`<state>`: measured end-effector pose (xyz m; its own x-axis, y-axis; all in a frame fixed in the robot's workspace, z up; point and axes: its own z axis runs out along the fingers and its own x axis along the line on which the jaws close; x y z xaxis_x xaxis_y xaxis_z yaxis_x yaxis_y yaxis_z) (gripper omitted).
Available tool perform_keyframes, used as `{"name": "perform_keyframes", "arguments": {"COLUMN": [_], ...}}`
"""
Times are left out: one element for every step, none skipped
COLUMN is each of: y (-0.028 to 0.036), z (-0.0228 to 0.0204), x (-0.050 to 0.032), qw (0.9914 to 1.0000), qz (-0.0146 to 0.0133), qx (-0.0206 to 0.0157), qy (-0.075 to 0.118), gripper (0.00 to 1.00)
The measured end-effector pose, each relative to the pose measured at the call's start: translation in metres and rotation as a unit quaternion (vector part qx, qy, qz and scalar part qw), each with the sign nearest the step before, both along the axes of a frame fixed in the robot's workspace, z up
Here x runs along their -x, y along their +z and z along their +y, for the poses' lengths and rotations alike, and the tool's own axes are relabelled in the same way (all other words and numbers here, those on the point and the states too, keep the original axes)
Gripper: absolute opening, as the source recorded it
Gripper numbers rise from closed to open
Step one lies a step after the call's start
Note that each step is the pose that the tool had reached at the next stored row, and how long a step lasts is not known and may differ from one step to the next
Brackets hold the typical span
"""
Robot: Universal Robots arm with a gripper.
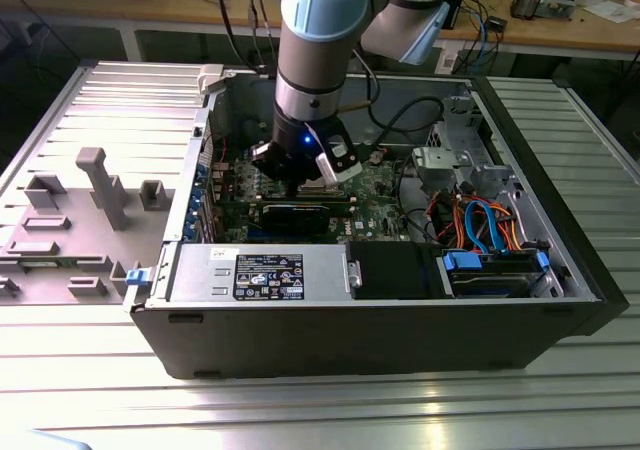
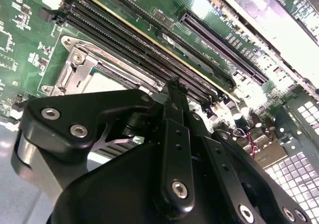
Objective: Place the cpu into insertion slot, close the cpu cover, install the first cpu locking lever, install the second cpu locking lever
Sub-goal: 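Install the second cpu locking lever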
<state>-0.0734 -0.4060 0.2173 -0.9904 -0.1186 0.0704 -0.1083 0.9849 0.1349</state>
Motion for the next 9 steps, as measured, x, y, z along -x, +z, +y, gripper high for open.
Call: {"name": "perform_keyframes", "arguments": {"y": [-0.0001, -0.0002, -0.0004, -0.0005, -0.0006, -0.0008, -0.0009, -0.001, -0.001], "z": [0.0, 0.0, 0.0, 0.0, 0.0, 0.0, 0.0, 0.0, 0.0], "x": [0.0004, 0.0008, 0.0011, 0.0014, 0.0016, 0.002, 0.0021, 0.0021, 0.0021], "qw": [1.0, 1.0, 1.0, 1.0, 1.0, 1.0, 1.0, 1.0, 1.0], "qz": [0.0, 0.0, 0.0, 0.0, 0.0, 0.0001, 0.0001, 0.0001, 0.0001], "qx": [-0.0002, -0.0004, -0.0005, -0.0007, -0.0007, -0.0009, -0.0009, -0.0017, -0.0022], "qy": [0.0, 0.0, 0.0, 0.0, 0.0, 0.0, 0.001, 0.0, 0.0], "gripper": [0.11, 0.11, 0.11, 0.11, 0.11, 0.11, 0.11, 0.11, 0.11]}}
